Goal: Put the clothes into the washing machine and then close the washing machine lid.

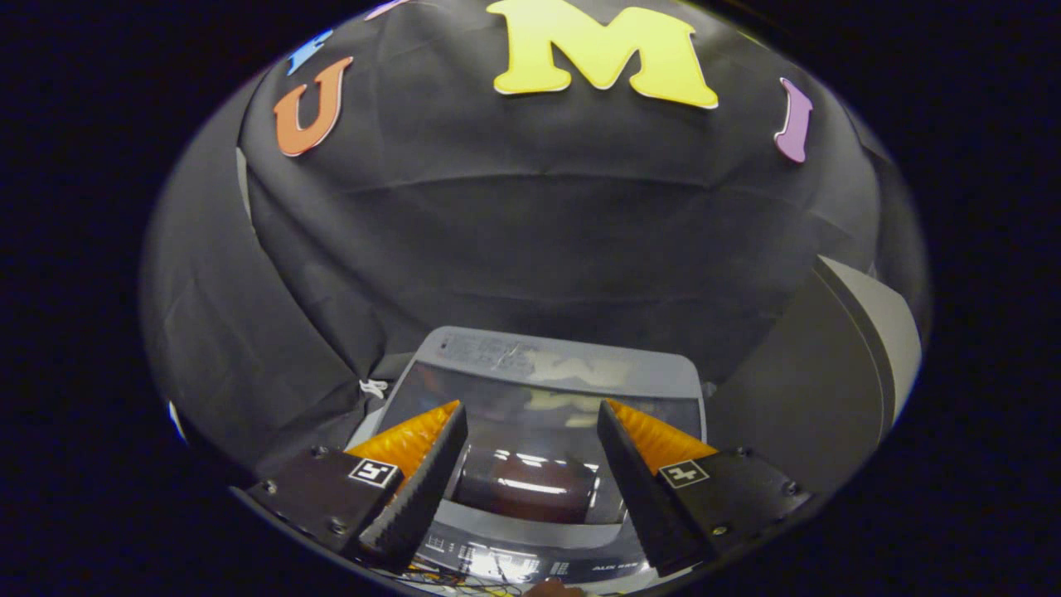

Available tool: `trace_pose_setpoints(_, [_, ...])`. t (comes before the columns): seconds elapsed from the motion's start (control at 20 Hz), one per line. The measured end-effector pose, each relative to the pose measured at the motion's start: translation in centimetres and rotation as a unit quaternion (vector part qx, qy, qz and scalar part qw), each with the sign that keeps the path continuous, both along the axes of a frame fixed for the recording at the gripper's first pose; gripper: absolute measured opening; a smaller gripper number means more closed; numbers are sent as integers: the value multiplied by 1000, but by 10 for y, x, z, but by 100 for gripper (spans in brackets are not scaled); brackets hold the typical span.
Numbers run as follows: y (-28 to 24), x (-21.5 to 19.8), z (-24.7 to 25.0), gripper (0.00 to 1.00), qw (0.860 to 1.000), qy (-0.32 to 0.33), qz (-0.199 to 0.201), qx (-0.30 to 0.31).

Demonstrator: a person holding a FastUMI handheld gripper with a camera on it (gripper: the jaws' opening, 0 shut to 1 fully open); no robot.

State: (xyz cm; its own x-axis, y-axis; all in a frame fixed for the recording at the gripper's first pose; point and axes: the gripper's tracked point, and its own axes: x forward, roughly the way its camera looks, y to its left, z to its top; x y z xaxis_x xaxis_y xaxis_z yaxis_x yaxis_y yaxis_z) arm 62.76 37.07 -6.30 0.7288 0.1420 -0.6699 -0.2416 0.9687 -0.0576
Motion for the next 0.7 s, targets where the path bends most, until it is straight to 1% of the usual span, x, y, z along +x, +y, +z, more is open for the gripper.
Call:
trace_pose_setpoints(0.2, [0,2,-11,99,1000,14,-1,-5])
trace_pose_setpoints(0.55, [-4,7,10,99,1000,-4,1,-12])
trace_pose_setpoints(0.7, [-12,4,30,99,999,-29,15,-17])
